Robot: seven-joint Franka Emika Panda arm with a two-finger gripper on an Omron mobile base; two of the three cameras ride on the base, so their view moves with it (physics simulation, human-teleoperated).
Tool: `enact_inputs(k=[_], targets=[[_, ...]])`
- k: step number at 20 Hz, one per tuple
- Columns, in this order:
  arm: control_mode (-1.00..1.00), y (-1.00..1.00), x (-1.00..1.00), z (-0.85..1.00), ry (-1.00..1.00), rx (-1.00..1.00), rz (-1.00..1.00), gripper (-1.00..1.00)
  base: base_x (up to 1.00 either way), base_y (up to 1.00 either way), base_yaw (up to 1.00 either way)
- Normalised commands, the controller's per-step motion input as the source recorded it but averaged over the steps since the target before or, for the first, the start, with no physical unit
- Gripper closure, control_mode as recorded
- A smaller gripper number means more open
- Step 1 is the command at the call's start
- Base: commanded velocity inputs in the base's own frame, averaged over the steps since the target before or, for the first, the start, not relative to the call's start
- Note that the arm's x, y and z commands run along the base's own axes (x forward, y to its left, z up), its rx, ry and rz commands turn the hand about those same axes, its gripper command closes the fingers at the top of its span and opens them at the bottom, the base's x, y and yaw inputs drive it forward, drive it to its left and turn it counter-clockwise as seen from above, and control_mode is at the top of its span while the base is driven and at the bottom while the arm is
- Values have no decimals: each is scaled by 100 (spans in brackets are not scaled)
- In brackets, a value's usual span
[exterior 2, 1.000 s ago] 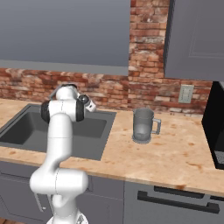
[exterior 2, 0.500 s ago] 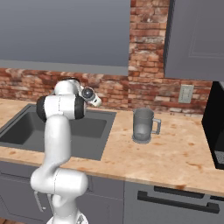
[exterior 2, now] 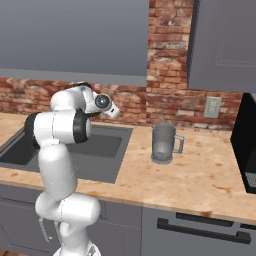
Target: Turn on the sink faucet and place the jug under the water for a few seconds to fill it up.
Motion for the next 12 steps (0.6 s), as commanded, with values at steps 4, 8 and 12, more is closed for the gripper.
enact_inputs(k=[4,8,12], targets=[[-100,-14,-91,58,0,-4,0,-100,0,0,0],[-100,-9,-100,47,2,-4,0,-100,0,0,0],[-100,-27,-100,43,0,-3,0,-100,0,0,0]])
